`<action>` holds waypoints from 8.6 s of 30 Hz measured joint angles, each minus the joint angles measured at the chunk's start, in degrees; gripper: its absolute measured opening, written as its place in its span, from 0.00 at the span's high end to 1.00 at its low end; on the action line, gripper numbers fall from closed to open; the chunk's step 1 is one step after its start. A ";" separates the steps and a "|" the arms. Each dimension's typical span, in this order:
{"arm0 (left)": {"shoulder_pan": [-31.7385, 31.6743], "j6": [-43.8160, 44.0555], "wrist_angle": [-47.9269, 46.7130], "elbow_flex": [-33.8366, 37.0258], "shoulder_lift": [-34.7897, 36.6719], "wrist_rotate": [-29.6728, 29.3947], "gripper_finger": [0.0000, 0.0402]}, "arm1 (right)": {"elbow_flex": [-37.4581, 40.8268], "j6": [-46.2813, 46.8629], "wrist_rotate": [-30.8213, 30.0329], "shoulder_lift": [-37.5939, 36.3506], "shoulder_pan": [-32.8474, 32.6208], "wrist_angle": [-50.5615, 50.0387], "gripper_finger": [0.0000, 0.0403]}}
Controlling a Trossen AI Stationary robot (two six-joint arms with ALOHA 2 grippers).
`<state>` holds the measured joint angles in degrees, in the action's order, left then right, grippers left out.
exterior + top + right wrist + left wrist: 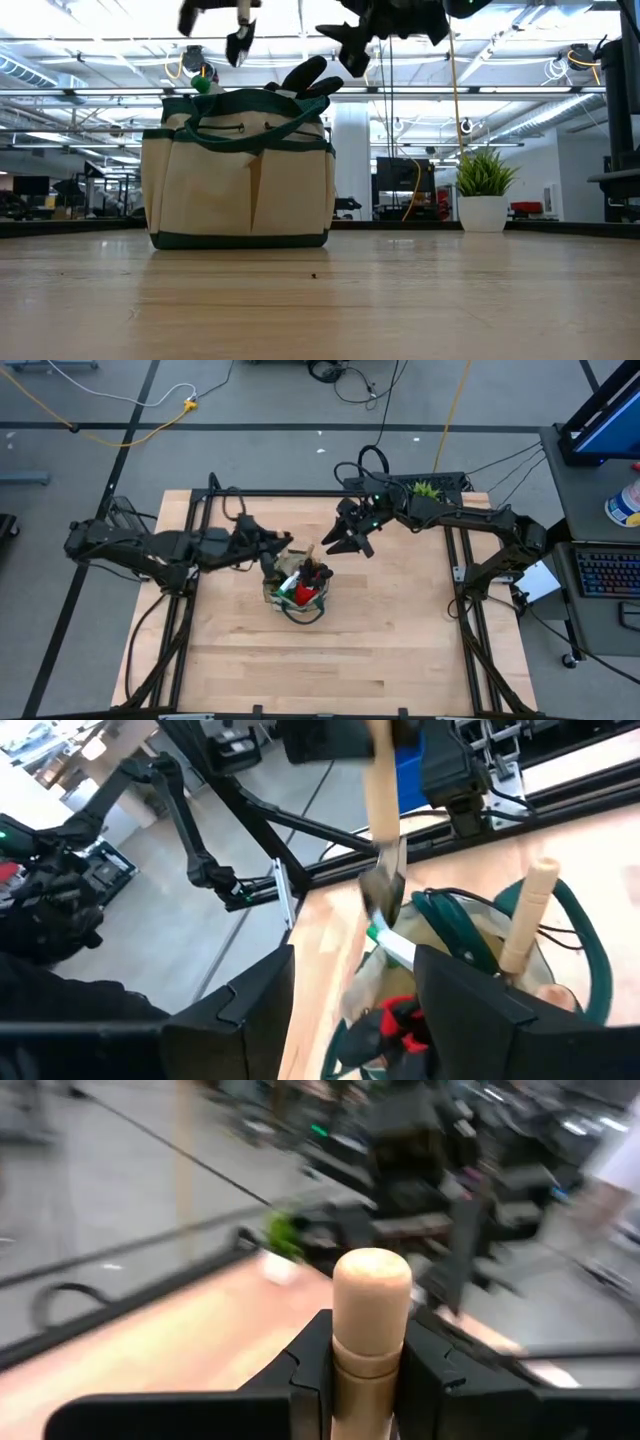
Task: Pick & Place Garden tools in Gardening bag
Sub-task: Put the brown trowel into the brown gardening bag, then return to Home Position
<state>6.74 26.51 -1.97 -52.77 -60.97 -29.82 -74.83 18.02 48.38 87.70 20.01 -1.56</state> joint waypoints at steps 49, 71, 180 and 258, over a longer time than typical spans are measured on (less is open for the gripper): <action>6.40 13.36 0.00 0.00 -24.24 -28.73 0.81 | 0.00 -2.23 -0.33 0.04 0.18 -0.04 0.53; 7.96 -0.92 4.37 0.00 -14.83 -34.36 0.42 | 0.02 -2.26 -0.11 0.04 0.15 -0.09 0.53; 28.59 21.24 -39.67 10.10 30.77 -17.27 0.99 | 22.86 -16.51 -12.64 -41.18 5.14 -15.79 1.00; 14.80 -5.88 -8.40 46.88 60.67 -6.16 0.99 | 60.76 2.27 -38.04 -86.49 5.14 -8.62 1.00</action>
<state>21.54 20.63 -10.37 -5.89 -0.30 -35.98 -14.06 20.30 10.34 1.21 25.14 -10.18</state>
